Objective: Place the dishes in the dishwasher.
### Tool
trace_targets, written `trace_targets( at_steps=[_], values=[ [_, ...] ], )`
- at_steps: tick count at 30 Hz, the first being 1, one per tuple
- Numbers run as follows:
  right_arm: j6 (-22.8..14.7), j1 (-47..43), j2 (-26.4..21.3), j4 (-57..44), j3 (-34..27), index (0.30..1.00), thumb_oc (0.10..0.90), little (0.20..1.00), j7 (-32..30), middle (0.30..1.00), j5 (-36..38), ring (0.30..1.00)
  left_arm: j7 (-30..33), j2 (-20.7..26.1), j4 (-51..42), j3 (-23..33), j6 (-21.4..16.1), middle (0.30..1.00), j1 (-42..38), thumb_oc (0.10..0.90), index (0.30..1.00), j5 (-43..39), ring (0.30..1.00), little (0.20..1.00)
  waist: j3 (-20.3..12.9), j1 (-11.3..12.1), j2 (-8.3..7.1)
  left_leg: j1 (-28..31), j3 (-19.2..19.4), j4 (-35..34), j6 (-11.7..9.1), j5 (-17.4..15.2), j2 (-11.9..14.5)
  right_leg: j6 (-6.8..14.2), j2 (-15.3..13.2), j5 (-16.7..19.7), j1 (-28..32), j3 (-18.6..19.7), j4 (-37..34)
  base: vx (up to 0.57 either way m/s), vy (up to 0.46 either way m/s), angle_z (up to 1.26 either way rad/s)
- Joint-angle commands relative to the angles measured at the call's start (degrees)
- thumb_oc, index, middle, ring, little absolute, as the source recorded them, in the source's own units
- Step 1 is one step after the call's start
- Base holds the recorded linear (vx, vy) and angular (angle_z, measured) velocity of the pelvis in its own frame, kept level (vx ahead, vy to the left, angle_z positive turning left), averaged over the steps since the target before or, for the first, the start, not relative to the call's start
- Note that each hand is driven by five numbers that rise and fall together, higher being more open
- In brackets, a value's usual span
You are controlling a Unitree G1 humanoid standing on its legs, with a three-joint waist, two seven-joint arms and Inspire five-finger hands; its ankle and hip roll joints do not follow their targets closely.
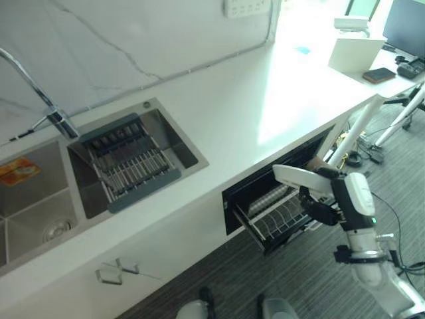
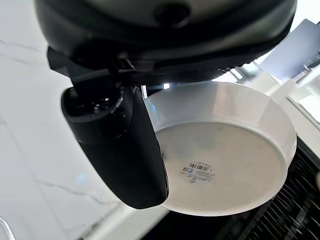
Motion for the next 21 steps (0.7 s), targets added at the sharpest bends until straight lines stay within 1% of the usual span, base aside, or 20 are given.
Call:
trace_targets(
  at_steps=[1,4,6,10,16,17,21],
  values=[
    [-4.73,-6.62,0.42,-3.09,-3.17,0.300,0.400,0.300,-4.20,0.300,1.88,0.300,-0.66,1.64,0.25,-1.54,1.02,0.900,-1.30,0.800,0.900,-1.12,0.900,0.900,-0.60,0.96,-0.40,1.26,-5.27,5.63,-0.76,-14.40,0.43,2.70,-0.59,-1.38,-0.87,-2.97,-2.08,-0.02,0.010,0.10],
    [-5.73,-6.89,0.46,-0.67,-2.04,0.300,0.400,0.300,-3.61,0.300,0.70,0.300,-0.72,1.74,0.36,-1.34,1.45,0.900,-1.01,0.800,0.900,-0.44,0.900,0.900,-0.53,1.39,-0.34,1.25,-5.61,5.63,-0.79,-14.31,0.20,2.66,-0.77,-1.41,-0.64,-3.40,-2.08,0.00,0.003,0.09],
    [-6.65,-7.86,0.07,1.88,-0.44,0.300,0.400,0.300,-4.04,0.300,-2.08,0.300,-0.98,2.04,0.45,-1.34,1.64,0.900,-0.79,0.800,0.900,0.45,0.900,0.900,-0.52,2.02,-0.25,1.17,-5.99,5.63,-0.82,-14.18,-0.07,2.65,-1.02,-1.45,-0.46,-3.84,-2.08,0.00,0.002,0.07],
    [-6.18,-11.32,-1.67,6.71,2.40,0.300,0.400,0.300,-3.92,0.300,-4.96,0.300,-1.49,2.77,0.43,-1.64,1.27,0.900,-0.62,0.800,0.900,1.40,0.900,0.900,-0.51,3.37,-0.18,0.95,-6.70,5.63,-0.90,-13.86,-0.43,2.71,-1.54,-1.37,-0.25,-4.66,-2.08,0.01,-0.003,0.15],
    [-4.03,-15.70,-3.84,10.62,4.02,0.300,0.400,0.300,-2.96,0.300,-4.50,0.300,-2.97,4.16,-1.21,-3.06,1.52,0.900,-0.65,0.800,0.900,1.74,0.900,0.900,-0.13,5.33,-0.11,0.16,-7.81,5.63,-0.80,-13.34,-1.02,2.94,-2.18,-1.10,-0.31,-5.97,-2.08,0.01,-0.027,0.14],
    [-2.73,-16.38,-4.25,10.69,4.10,0.300,0.400,0.300,-3.41,0.300,-4.40,0.300,-3.10,4.32,-1.58,-3.31,1.77,0.900,-0.69,0.800,0.900,1.70,0.900,0.900,0.04,5.62,-0.11,-0.01,-8.01,5.63,-0.80,-13.22,-1.12,2.98,-2.30,-1.00,-0.37,-6.13,-2.08,-0.01,-0.017,0.16],
    [-0.53,-19.87,-4.46,12.95,5.50,0.300,0.400,0.300,-3.30,0.300,-5.43,0.300,-3.12,4.80,-2.25,-4.16,1.96,0.900,-0.43,0.800,0.900,1.08,0.900,0.900,0.49,6.87,0.20,-0.53,-8.84,5.63,-0.75,-12.86,-1.57,3.03,-2.64,-0.87,-0.43,-6.78,-2.08,0.00,-0.005,0.13]
  ],
)
